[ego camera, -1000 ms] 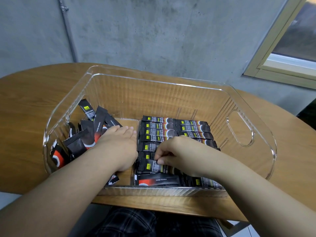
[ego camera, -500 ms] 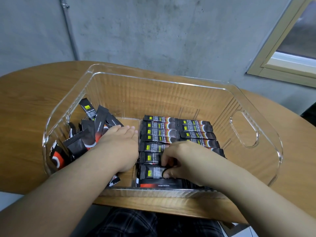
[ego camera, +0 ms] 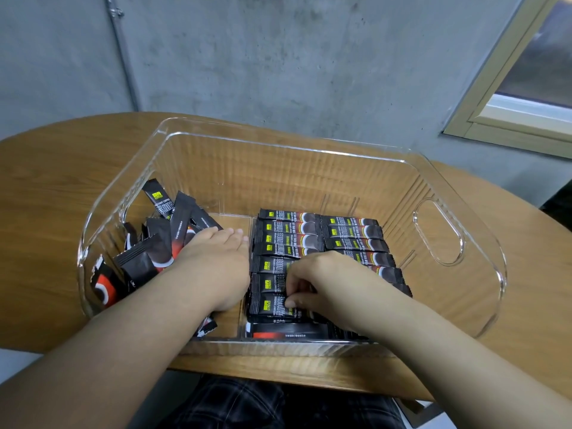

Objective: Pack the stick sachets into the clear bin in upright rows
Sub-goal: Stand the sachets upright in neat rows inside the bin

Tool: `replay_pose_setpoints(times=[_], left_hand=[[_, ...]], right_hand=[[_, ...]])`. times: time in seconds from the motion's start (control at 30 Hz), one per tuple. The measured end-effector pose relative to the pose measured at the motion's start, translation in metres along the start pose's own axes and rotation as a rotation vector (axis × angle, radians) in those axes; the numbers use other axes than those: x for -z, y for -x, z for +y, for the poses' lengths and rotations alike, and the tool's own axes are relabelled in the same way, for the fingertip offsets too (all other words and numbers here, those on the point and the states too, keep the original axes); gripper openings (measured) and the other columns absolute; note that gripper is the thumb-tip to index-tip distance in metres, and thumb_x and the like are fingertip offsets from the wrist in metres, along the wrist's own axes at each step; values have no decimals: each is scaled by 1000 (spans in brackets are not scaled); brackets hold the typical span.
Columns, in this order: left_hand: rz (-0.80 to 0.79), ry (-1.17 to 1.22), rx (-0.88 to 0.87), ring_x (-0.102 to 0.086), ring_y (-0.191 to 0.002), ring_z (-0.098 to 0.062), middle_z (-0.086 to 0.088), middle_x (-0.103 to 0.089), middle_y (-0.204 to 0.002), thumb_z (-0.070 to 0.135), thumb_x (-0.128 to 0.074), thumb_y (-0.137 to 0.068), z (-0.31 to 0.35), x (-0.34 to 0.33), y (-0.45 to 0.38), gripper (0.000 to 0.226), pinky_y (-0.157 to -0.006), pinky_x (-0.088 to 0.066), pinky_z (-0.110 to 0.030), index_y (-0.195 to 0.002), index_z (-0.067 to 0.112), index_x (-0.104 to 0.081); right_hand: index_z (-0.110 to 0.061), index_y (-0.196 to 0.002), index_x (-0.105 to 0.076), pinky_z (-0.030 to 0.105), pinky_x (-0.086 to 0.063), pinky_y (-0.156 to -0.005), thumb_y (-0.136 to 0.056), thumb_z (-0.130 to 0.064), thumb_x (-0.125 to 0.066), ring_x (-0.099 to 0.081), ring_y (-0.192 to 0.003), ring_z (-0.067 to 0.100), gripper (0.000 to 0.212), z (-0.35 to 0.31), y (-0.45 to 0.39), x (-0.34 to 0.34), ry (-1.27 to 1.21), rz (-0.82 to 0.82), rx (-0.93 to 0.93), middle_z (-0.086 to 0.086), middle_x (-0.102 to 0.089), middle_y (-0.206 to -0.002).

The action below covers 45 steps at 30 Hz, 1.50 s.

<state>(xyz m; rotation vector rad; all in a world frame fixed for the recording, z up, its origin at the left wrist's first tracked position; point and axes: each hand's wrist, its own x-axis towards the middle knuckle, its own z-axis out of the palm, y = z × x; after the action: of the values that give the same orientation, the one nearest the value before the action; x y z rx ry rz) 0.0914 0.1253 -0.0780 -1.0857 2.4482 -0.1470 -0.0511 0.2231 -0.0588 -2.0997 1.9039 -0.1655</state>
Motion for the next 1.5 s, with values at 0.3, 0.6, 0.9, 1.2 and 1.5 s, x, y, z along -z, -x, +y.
replay_pose_setpoints(times=[0.3, 0.6, 0.9, 1.2, 1.5], left_hand=[[0, 11, -6, 6, -148, -18, -6, 10, -161, 32, -19, -103, 0, 1, 1, 60, -118, 3, -34, -152, 8, 5], [1, 14, -4, 6, -148, -18, -6, 10, -161, 33, -18, -103, 0, 0, 0, 60, -118, 3, -34, -152, 8, 4], [-5, -5, -1, 6, -148, -18, -6, 11, -160, 32, -20, -102, 0, -1, -2, 61, -118, 3, -35, -152, 8, 5], [8, -12, -1, 6, -148, -18, -6, 10, -161, 31, -21, -102, 0, -2, -2, 61, -118, 3, -35, -152, 7, 5], [19, 9, -4, 6, -148, -18, -6, 10, -161, 28, -21, -102, -1, -4, -3, 59, -118, 3, -34, -152, 8, 4]], right_hand=[[-23, -94, -66, 27, -44, -79, -88, -23, -65, -53, -87, 9, 7, 8, 1, 7, 3, 76, -21, -13, -52, -89], [-22, -107, -66, 20, -40, -82, -90, -26, -63, -52, -98, 8, 18, 10, 3, 7, 56, 64, -7, -9, -55, -102], [-26, -104, -66, 21, -42, -82, -80, -37, -73, -44, -90, 0, 28, 3, 9, 6, -7, -55, 69, -17, -47, -92], [-30, -109, -63, 27, -46, -84, -83, -35, -66, -49, -106, 5, 26, -2, 8, 4, 131, 2, 102, -14, -55, -104], [-28, -104, -65, 24, -45, -81, -82, -35, -70, -46, -89, 1, 23, 3, 5, 7, 62, 5, 110, -17, -50, -92]])
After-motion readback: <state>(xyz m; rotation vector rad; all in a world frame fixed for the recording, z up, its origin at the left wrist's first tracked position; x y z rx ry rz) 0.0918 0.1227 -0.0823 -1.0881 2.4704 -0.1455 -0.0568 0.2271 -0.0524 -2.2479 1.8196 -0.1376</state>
